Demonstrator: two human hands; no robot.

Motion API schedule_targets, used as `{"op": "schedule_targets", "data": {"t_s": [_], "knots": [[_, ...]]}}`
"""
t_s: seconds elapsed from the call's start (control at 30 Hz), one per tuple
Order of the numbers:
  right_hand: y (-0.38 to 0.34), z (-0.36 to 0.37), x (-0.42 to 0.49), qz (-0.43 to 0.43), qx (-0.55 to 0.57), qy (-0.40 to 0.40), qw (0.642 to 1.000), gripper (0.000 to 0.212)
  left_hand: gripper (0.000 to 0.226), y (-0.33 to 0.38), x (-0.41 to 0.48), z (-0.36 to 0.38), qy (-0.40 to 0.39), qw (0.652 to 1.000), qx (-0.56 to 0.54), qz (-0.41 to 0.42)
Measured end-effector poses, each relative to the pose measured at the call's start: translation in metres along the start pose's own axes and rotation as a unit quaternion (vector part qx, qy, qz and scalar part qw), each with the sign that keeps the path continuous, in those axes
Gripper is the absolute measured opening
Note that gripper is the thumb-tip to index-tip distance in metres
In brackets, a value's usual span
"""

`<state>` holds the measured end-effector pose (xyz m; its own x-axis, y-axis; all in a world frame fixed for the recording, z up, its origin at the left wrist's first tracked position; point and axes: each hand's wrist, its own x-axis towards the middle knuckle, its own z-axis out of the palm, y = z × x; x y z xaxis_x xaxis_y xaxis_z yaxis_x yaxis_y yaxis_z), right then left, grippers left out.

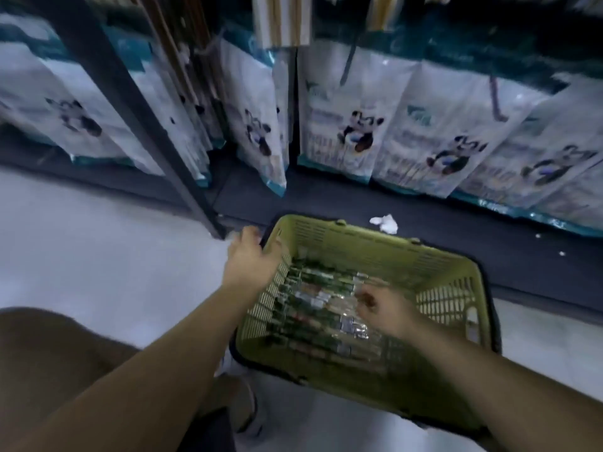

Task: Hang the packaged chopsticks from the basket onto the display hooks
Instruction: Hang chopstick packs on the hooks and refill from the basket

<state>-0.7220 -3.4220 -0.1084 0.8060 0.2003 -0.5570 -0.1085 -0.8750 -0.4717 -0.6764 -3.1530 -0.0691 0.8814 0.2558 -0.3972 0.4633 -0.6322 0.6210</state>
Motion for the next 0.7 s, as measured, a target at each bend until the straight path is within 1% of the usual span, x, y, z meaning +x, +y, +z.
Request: {"op": "schedule_targets", "data": {"t_s": [0.07,0.13,0.2,0.3,0.37,0.5,0.6,0.7], "knots": [[0.013,0.032,0.012,0.011,0.004,-0.042,0.999,0.021,0.057,-0.032,-0.002,0.012,-0.005,1.000,0.011,-0.019],[0.026,0.061,0.023,0.016,-0.017,-0.075,0.997,0.019,0.046,-0.055,-0.003,0.019,-0.021,1.000,0.013,-0.012],[0.035,0.081,0.031,0.008,-0.067,-0.087,0.994,0.032,0.037,-0.066,-0.005,0.022,-0.031,0.999,-0.008,-0.003],[0.041,0.099,0.042,-0.019,-0.144,-0.088,0.985,0.061,0.043,-0.070,-0.004,0.024,-0.024,0.998,-0.062,-0.019],[0.038,0.108,0.048,-0.040,-0.178,-0.085,0.979,0.072,0.046,-0.072,-0.001,0.025,-0.016,0.997,-0.073,-0.020],[0.029,0.130,0.053,-0.055,-0.199,-0.082,0.975,0.074,0.044,-0.077,0.003,0.028,-0.016,0.996,-0.085,-0.021],[0.030,0.140,0.053,-0.046,-0.175,-0.097,0.979,0.078,0.041,-0.076,0.003,0.029,-0.013,0.995,-0.094,-0.018],[0.032,0.143,0.054,-0.042,-0.151,-0.115,0.981,0.074,0.034,-0.075,0.005,0.029,-0.012,0.995,-0.101,-0.013]]}}
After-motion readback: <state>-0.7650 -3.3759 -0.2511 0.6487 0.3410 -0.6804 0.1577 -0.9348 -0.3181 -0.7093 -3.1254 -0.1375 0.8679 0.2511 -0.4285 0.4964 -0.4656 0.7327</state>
